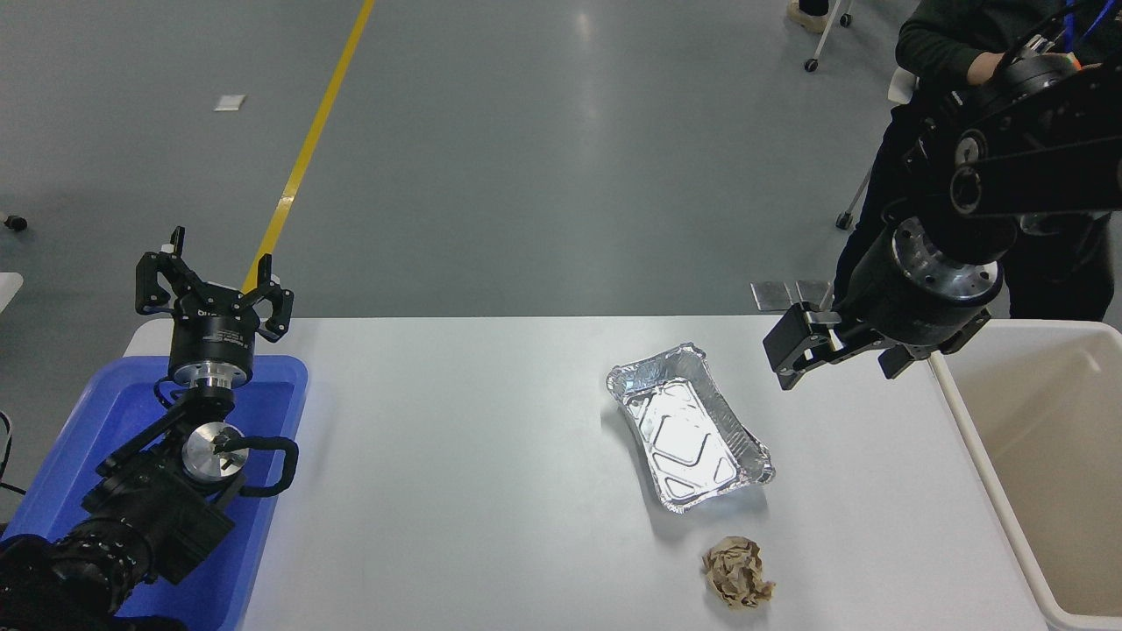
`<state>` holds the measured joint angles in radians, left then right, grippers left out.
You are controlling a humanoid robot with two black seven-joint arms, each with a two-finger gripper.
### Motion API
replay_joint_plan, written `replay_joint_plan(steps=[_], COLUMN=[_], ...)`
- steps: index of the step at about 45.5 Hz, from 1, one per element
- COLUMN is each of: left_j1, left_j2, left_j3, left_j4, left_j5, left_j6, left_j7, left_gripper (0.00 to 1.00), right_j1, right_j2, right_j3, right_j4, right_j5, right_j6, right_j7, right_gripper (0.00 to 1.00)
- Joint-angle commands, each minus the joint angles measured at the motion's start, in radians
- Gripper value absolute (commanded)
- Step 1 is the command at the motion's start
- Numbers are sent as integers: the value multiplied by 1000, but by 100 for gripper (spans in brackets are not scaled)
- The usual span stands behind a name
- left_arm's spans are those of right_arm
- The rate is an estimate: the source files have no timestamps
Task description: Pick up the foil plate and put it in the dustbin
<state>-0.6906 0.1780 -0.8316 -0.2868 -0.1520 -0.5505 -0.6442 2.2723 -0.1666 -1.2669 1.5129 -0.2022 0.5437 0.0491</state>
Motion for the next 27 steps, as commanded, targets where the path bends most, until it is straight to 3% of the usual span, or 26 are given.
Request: replay_joint_plan(steps=[1, 12, 27], left_j1=[-1, 0, -1], left_j2=[0, 0, 0], left_j3=[0, -1, 0], left_j4=[0, 0, 0], left_j5=[0, 0, 0], left_j6=[0, 0, -2], left_j7=[0, 0, 0], left_gripper=[99, 99, 99], right_j1=[-152, -384, -663], right_j2=[55, 167, 167], right_j3=[3, 4, 49], right_j4=[-118, -287, -511], right_j5=[-97, -103, -88], right_j6=[-136, -335, -413], right_j7=[9, 18, 18], right_gripper=[100, 100, 100])
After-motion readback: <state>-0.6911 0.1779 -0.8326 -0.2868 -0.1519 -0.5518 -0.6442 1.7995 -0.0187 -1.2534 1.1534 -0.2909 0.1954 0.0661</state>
